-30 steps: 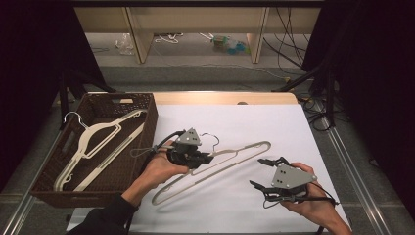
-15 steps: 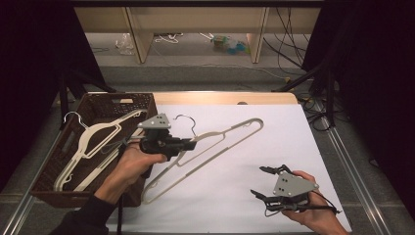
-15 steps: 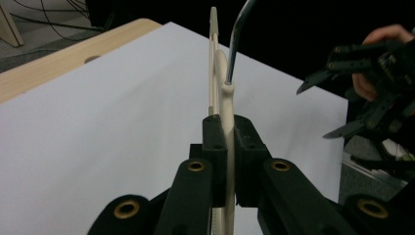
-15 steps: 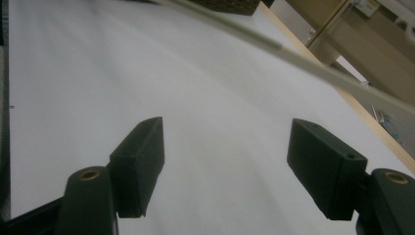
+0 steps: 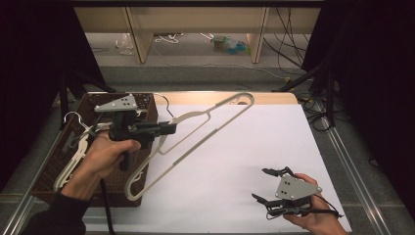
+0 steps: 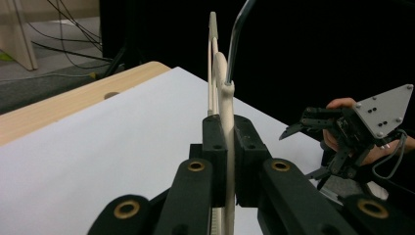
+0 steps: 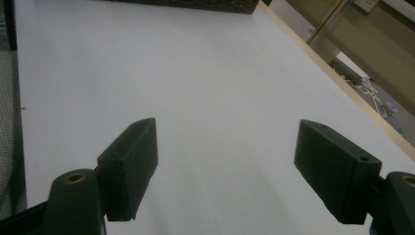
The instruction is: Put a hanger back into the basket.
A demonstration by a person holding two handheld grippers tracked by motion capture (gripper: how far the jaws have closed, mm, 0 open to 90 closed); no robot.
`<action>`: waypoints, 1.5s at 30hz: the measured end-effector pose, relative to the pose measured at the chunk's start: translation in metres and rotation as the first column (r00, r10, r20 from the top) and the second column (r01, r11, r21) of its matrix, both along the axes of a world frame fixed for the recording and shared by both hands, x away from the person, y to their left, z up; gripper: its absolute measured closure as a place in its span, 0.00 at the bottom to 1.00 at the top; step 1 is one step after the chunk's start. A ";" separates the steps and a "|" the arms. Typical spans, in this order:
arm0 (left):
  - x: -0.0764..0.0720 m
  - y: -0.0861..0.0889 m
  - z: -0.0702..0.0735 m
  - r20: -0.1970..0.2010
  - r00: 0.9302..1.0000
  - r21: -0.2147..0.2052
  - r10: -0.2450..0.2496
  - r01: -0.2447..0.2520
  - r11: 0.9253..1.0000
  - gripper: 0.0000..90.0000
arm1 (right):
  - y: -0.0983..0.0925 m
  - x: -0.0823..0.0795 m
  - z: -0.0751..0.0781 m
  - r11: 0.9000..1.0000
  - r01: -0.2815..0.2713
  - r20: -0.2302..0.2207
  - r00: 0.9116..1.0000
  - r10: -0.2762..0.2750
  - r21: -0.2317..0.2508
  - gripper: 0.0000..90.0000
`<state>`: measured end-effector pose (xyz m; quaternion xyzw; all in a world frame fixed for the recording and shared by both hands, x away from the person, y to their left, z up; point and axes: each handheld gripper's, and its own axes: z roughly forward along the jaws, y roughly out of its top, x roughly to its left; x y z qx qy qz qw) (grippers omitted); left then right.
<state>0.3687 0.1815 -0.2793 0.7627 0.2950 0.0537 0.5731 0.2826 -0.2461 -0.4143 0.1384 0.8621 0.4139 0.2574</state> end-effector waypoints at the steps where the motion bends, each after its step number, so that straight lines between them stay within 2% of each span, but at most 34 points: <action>1: 0.000 0.004 0.004 0.002 1.000 0.006 0.012 -0.012 1.000 0.95 | 0.000 0.000 0.000 1.000 0.000 0.000 1.000 0.000 -0.001 0.28; 7: 0.002 0.034 0.021 0.027 0.997 0.019 0.076 -0.077 0.997 0.95 | -0.002 -0.001 -0.001 1.000 0.006 -0.005 1.000 -0.006 -0.002 0.28; 10: 0.005 0.049 0.023 0.043 0.992 0.053 0.121 -0.123 0.991 0.95 | -0.003 -0.002 -0.001 1.000 0.011 -0.001 1.000 -0.011 0.000 0.28; 13: 0.007 0.064 0.021 0.029 0.987 0.075 0.157 -0.159 0.984 0.95 | -0.002 -0.002 -0.002 1.000 0.008 -0.010 1.000 -0.008 -0.004 0.28; 18: 0.011 0.089 0.023 0.040 0.974 0.082 0.223 -0.226 0.971 0.95 | -0.001 -0.002 -0.003 1.000 0.006 -0.008 1.000 -0.007 -0.010 0.28; 24: 0.018 0.119 0.022 0.052 0.960 0.098 0.275 -0.279 0.955 0.95 | -0.002 -0.001 -0.004 1.000 0.008 -0.010 1.000 -0.008 -0.012 0.28; 30: 0.024 0.140 0.016 0.070 0.944 0.123 0.323 -0.330 0.936 0.95 | -0.001 -0.001 -0.004 1.000 0.006 -0.005 1.000 -0.007 -0.015 0.28; 33: 0.028 0.146 0.013 0.073 0.943 0.127 0.325 -0.332 0.935 0.95 | -0.001 -0.001 -0.004 1.000 0.007 -0.016 1.000 -0.007 -0.014 0.28; 35: 0.032 0.150 0.011 0.076 0.944 0.136 0.321 -0.329 0.934 0.95 | -0.001 -0.001 -0.004 1.000 0.006 -0.005 1.000 -0.006 -0.014 0.28; 38: 0.034 0.155 0.007 0.073 0.941 0.148 0.331 -0.338 0.929 0.95 | -0.001 -0.001 -0.004 1.000 0.012 -0.007 1.000 -0.012 -0.006 0.27; 40: 0.036 0.158 0.003 0.073 0.944 0.147 0.323 -0.331 0.932 0.95 | -0.002 -0.001 -0.004 1.000 0.014 -0.009 1.000 -0.014 -0.003 0.27; 45: 0.038 0.166 -0.005 0.078 0.945 0.158 0.317 -0.326 0.932 0.95 | -0.002 -0.001 -0.003 1.000 0.014 -0.009 1.000 -0.014 -0.001 0.27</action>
